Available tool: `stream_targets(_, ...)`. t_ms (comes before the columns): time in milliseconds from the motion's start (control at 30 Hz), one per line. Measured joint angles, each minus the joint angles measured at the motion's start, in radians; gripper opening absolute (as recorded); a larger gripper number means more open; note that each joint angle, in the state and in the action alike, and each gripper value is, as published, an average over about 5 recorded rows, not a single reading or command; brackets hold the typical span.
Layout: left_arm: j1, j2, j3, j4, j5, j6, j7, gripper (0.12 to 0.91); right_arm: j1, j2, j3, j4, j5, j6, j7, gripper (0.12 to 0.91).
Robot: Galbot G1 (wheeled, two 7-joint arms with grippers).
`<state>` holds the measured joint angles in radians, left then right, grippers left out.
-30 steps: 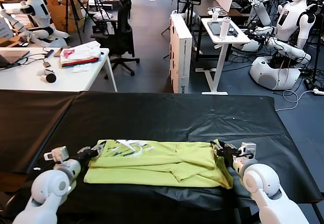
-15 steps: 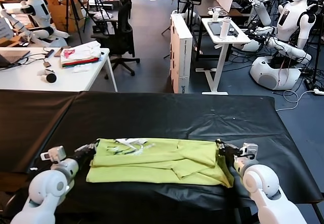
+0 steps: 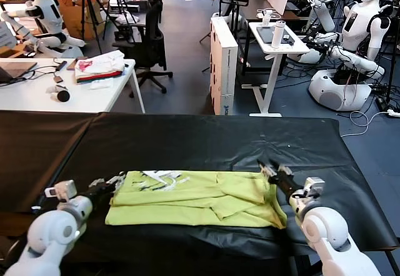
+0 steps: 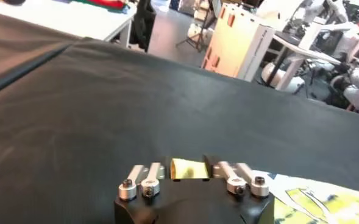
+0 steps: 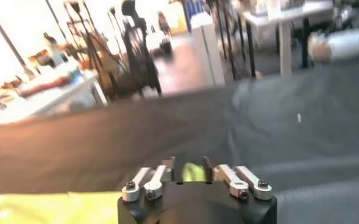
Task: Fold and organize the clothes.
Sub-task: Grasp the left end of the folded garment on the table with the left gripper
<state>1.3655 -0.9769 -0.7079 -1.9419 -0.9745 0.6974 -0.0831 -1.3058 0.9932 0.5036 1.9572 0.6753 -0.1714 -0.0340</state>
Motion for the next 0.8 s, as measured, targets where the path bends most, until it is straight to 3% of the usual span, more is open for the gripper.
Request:
stream_targets(100, 0.040, 0.043, -0.039, -0.014, -0.116, 0.035, 0.031, 0.899, -0.078, -0.040, 0.038, 0.055, -0.015, 0.065, -0.017, 0.904)
stream_targets(267, 0.082, 0.079, -0.080, -0.005, -0.219, 0.039, 0.082, 0.907, -0.225, -0.065, 0.109, 0.141, -0.023, 0.110, -0.028, 0.907)
stream_targets(533, 0.096, 0.102, -0.074, 0.029, -0.230, 0.039, 0.128, 0.907, -0.336, -0.064, 0.167, 0.191, -0.028, 0.122, -0.031, 0.907)
stream_targets(800, 0.116, 0.096, -0.060, 0.036, -0.221, 0.037, 0.149, 0.907, -0.353, -0.063, 0.171, 0.193, -0.030, 0.122, -0.031, 0.907)
